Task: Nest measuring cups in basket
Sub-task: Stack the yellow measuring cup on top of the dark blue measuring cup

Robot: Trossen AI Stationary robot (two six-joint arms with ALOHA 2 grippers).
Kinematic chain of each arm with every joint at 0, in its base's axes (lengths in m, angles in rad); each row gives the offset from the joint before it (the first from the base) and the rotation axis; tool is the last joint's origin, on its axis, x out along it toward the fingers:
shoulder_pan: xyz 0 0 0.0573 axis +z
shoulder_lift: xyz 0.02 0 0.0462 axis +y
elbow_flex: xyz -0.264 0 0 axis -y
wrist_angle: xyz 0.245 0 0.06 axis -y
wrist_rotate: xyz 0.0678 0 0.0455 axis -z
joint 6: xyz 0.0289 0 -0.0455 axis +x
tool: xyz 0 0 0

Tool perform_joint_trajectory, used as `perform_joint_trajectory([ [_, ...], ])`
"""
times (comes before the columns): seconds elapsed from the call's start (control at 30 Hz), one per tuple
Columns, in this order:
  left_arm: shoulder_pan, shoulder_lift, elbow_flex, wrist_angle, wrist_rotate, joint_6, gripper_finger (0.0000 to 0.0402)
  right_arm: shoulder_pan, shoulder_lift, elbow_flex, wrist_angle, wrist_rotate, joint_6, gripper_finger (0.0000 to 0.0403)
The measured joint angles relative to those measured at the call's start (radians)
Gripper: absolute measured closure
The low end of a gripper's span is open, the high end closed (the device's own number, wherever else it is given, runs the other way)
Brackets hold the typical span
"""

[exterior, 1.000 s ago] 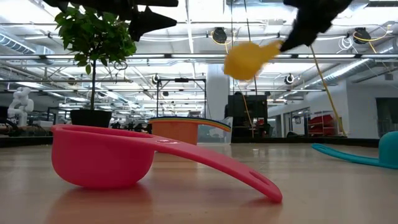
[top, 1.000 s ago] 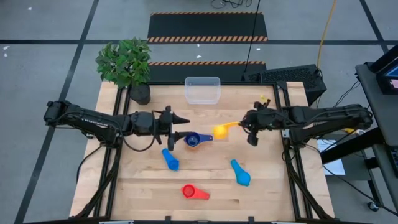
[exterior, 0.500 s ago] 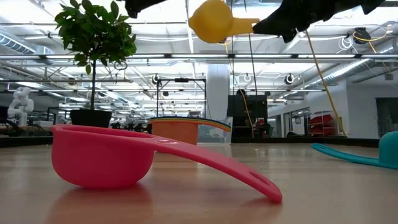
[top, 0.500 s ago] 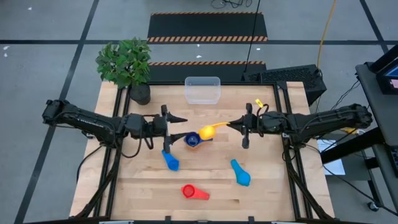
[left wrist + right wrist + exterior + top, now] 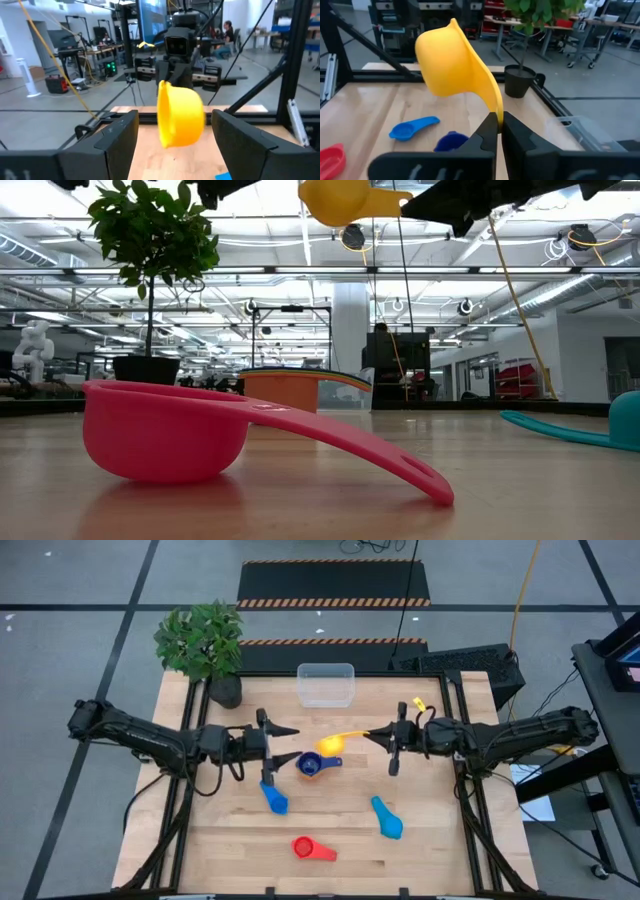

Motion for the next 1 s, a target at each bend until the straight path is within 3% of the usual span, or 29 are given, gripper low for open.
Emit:
perform_joint_trajectory([
  [0.33,0.030,0.052,-0.005,0.031,0.003,-0.144,0.0147,0.000,0.000,0.000,0.046,-0.004,0.001,0.0403],
  [1.0,0.027,0.219,-0.006,0.296,-0.056,-0.027,0.0147,0.000,0.000,0.000,0.067,-0.004,0.001,0.0403],
])
